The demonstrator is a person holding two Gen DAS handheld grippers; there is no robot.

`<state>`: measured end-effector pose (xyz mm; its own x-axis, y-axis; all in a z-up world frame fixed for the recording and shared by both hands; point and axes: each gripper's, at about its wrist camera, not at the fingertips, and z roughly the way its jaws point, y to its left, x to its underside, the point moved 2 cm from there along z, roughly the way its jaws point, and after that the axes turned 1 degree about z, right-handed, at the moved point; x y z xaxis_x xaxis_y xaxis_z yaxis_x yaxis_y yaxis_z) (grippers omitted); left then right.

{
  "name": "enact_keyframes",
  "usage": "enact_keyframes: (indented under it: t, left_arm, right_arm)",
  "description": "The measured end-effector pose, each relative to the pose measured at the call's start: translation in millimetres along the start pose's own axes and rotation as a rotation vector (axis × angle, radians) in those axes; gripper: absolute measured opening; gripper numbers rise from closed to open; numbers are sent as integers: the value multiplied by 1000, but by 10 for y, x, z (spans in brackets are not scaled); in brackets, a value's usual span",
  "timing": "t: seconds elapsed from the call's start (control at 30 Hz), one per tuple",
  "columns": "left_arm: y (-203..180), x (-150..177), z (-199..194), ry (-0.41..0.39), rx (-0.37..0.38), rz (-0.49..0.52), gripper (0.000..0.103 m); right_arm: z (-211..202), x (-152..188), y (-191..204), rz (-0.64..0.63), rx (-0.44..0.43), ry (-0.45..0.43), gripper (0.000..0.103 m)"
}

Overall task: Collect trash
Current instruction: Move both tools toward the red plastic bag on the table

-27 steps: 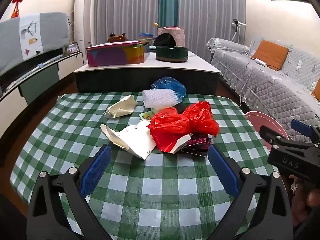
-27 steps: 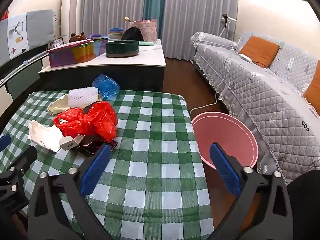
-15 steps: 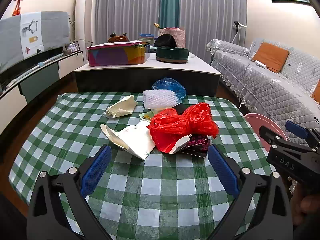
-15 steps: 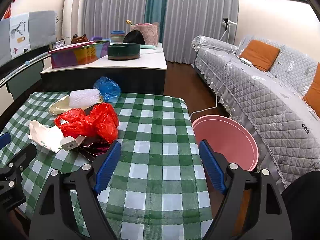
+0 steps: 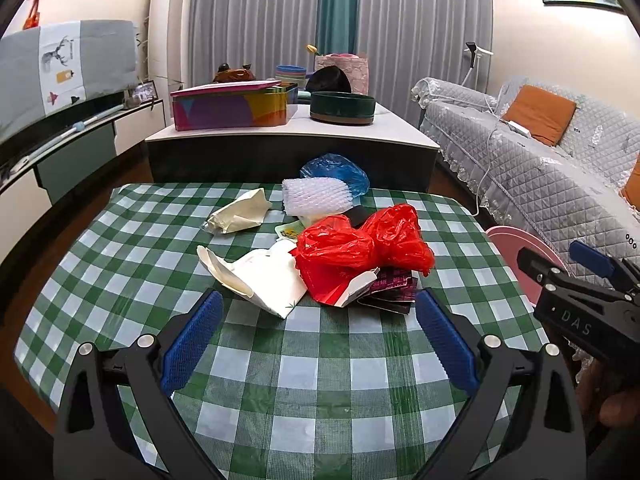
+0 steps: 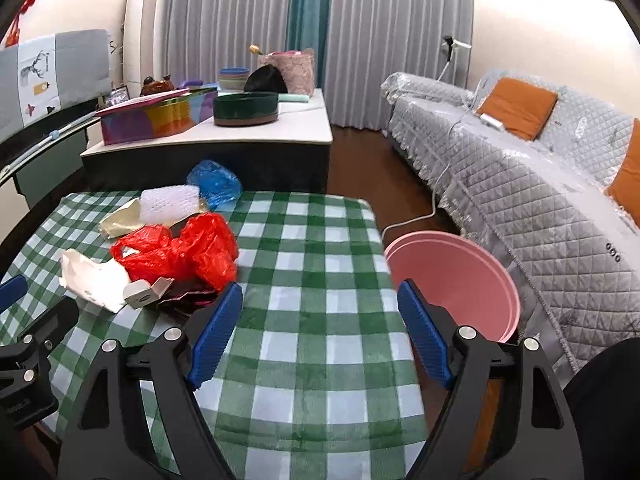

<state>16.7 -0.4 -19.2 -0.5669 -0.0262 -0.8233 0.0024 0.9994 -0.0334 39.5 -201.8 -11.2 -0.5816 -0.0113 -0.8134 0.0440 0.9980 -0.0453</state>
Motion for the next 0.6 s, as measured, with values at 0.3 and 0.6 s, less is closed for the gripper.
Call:
enact_keyframes:
  t: [0.3,0.6]
  left_arm:
    - [3,5,-7,-3,1,1,94]
    - [-8,5,-8,-4,3,0,94]
  right_arm:
    - [-4,5,10,-8,0,10,78]
    - [-8,5,-5,-6,2,10,78]
